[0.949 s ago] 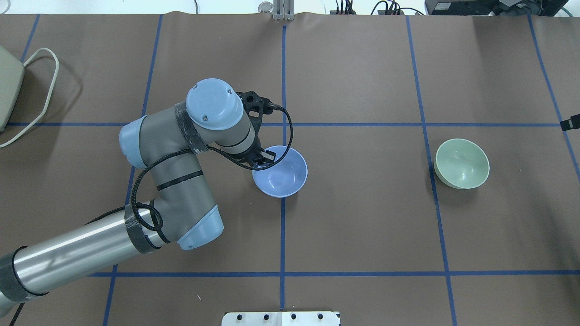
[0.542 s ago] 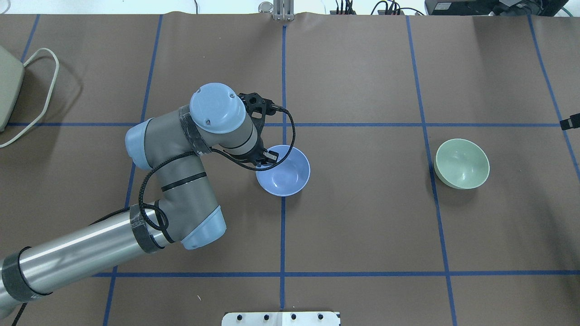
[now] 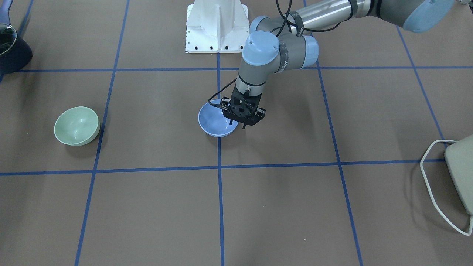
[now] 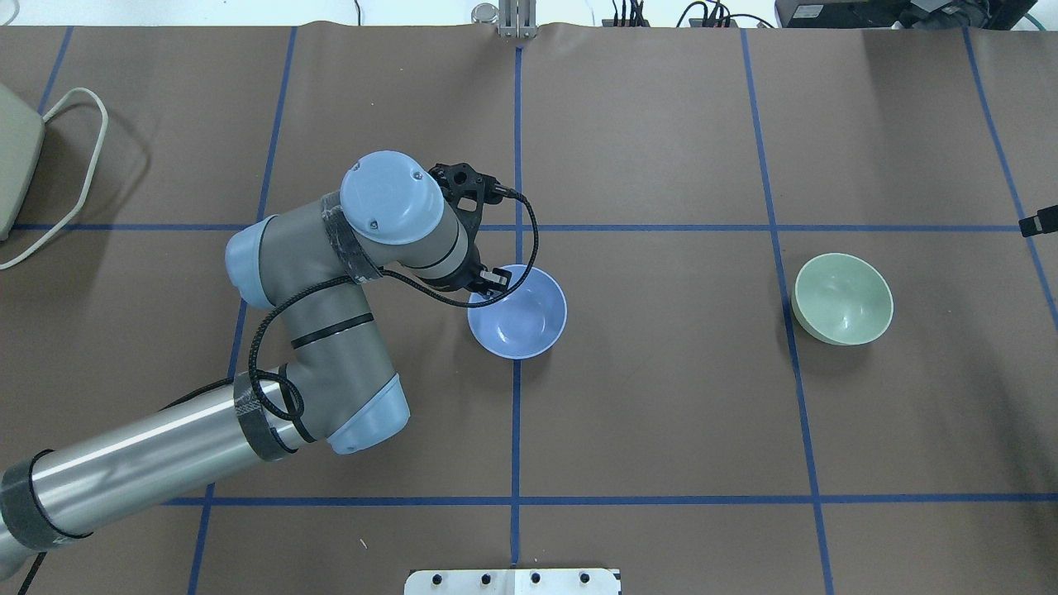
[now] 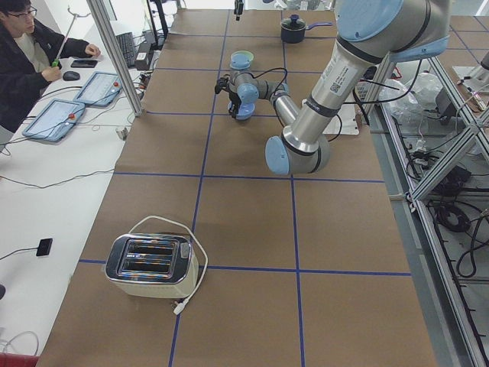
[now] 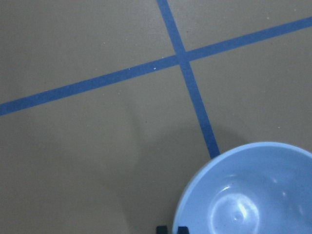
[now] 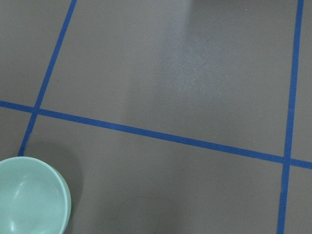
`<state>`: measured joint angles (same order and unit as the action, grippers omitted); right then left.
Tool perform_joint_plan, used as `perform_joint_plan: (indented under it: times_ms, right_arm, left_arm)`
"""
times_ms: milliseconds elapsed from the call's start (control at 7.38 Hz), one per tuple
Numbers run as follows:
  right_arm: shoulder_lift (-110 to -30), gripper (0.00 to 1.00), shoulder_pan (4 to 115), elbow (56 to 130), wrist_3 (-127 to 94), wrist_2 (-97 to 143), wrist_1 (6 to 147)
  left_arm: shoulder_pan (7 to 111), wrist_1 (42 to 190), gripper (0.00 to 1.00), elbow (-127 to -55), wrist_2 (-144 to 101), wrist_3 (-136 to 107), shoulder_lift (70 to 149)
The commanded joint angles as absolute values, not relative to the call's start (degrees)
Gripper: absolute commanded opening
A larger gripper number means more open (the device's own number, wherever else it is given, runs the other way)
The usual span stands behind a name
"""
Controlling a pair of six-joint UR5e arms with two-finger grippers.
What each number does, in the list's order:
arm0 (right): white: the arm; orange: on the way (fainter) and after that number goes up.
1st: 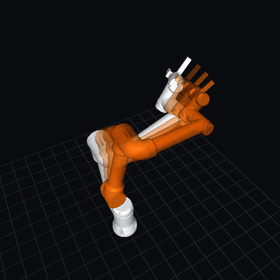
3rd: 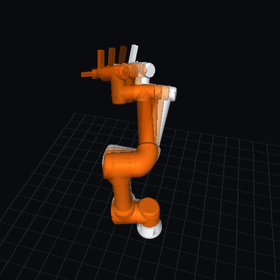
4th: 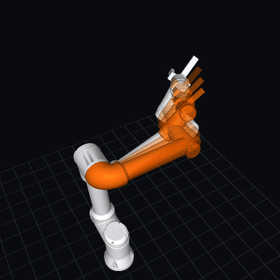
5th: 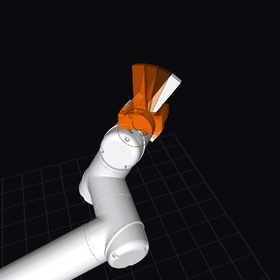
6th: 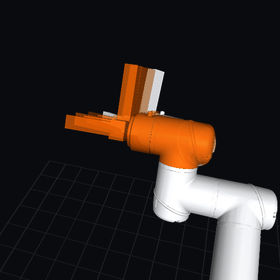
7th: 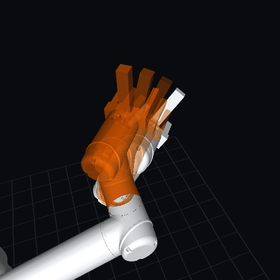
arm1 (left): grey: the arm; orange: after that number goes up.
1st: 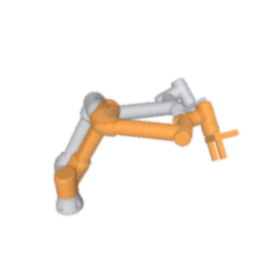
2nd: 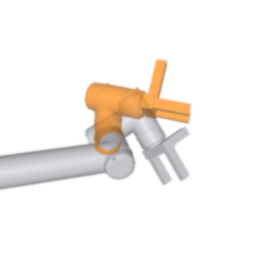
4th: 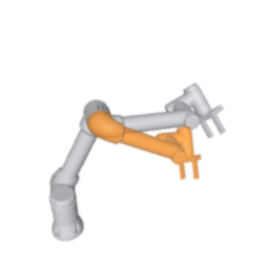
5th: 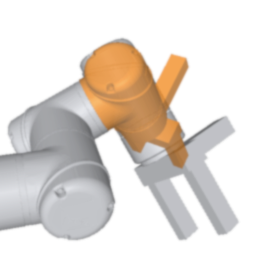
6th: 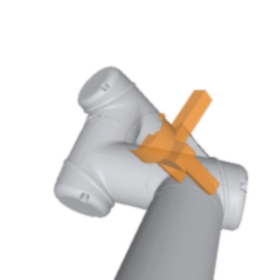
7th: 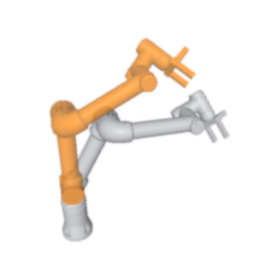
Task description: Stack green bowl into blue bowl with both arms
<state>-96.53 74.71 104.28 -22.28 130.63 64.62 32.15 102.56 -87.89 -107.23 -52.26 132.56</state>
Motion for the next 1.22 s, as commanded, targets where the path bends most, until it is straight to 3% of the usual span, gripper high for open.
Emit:
perform_joint_plan:
  times_ms: [0,407,1085]
  right_arm:
    - [-96.42,1.0,73.23,104.24,-25.2,130.78,64.51]
    - [-95.98,1.0,64.37,104.33,-36.17,126.42,58.56]
    - [-93.6,1.0,52.75,103.98,-40.43,120.94,59.77]
  left_arm:
    - [38.11,96.29,0.99,-94.62,-112.8,-50.29,129.49]
    - [53.29,84.93,0.99,-108.17,-118.53,-27.16,116.42]
    - [95.13,83.49,0.99,-104.69,-143.06,10.17,93.47]
